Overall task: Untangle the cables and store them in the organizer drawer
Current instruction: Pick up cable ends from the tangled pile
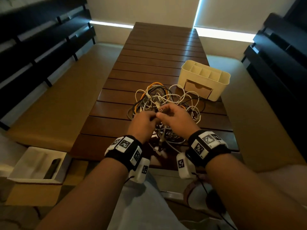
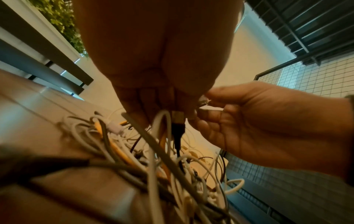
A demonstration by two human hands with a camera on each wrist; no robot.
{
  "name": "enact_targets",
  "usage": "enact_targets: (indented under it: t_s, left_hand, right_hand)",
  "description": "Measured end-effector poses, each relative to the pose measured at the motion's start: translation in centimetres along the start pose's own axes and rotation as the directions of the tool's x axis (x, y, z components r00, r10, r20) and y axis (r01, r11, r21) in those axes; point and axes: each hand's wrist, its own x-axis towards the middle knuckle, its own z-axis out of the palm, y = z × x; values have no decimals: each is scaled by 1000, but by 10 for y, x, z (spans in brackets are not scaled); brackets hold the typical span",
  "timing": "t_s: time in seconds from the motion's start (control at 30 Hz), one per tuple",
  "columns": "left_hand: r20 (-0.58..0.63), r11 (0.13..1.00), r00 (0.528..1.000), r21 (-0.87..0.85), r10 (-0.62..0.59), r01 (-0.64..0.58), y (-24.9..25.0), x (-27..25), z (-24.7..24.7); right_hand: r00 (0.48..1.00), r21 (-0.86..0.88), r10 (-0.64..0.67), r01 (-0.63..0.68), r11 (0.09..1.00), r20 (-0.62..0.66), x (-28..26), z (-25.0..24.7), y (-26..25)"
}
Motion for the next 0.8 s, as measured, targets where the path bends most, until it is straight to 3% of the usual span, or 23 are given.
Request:
enact_targets:
  t_s: [0.1,0.2,0.33,0.4,0.63,0.8]
  left_hand:
    - [21,999,999,-34,39,-38,9,0,-9]
    - [-26,986,999,-164,33,-37,16,1,-17]
    - [-110,945,993,-316,52,-85,33,4,-29]
    - [-128,926,990,-366,53,-97,39,6,-36]
    - [-119,805,993,-590,-14,-59,43,7,-33]
    - [-148,485,987,-869,-60,-100,53,19,-50]
  right_hand:
    - [996,47,-29,33,998,-88,5,3,-7]
    - [993,202,-28,51,978,-115,5,0,-16]
    - [998,389,3,-24,921,56,0,7,-19]
    - [997,469,-16,-24,883,81,1,10,-19]
    - [979,174,-89,56,983,184,8,-7,2]
    - [952,-140,13,31,990,307,8,-23,15]
